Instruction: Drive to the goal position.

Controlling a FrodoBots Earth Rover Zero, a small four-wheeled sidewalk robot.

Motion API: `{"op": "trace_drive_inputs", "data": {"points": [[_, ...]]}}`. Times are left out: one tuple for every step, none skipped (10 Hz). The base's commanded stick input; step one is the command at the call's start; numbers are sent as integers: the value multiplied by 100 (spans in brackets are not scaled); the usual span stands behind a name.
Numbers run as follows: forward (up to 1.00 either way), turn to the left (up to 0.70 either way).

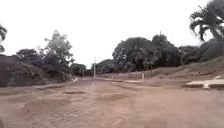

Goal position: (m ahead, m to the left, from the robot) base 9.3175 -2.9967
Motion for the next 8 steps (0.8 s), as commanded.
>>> {"op": "trace_drive_inputs", "data": {"points": [[85,0],[85,0],[85,0],[85,0],[85,0],[85,0],[85,-22],[85,-27]]}}
